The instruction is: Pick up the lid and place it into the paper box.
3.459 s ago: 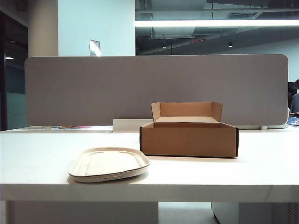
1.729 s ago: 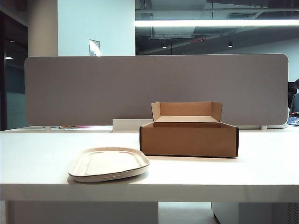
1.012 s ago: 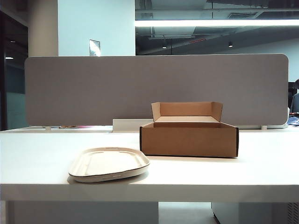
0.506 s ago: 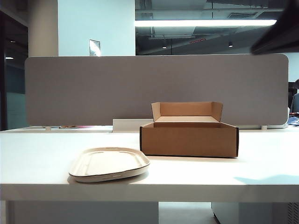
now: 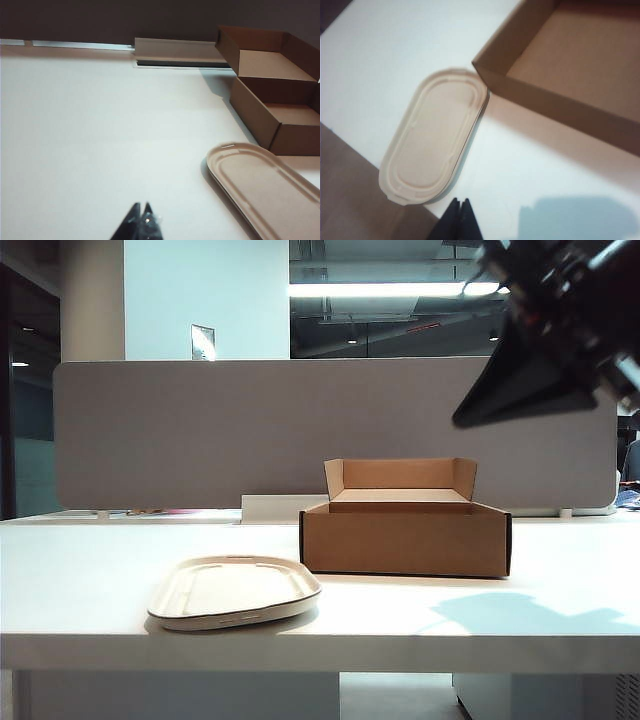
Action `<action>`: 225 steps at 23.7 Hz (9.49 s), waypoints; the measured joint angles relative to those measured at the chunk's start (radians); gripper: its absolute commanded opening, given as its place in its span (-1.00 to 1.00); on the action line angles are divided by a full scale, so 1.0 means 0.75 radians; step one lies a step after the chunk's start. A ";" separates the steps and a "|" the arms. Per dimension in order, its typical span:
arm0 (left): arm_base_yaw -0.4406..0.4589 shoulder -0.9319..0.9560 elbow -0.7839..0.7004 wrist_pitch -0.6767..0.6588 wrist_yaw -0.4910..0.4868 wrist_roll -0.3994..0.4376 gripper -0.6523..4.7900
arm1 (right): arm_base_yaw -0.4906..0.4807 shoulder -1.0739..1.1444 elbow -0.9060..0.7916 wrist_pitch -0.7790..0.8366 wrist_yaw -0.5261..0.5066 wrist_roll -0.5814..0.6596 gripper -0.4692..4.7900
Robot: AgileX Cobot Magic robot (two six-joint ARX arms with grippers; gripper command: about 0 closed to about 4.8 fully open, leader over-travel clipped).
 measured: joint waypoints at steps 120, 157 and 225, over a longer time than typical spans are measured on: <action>0.000 0.001 0.000 0.002 -0.001 0.001 -0.78 | 0.252 0.908 0.406 0.387 -0.141 0.314 -0.84; 0.000 0.001 0.000 0.002 -0.001 0.001 -0.78 | -0.243 0.848 0.881 -0.406 0.335 -0.558 0.55; 0.000 0.001 -0.058 0.015 -0.005 0.062 -0.78 | -0.481 -1.464 -0.802 -0.174 0.316 -0.220 -0.84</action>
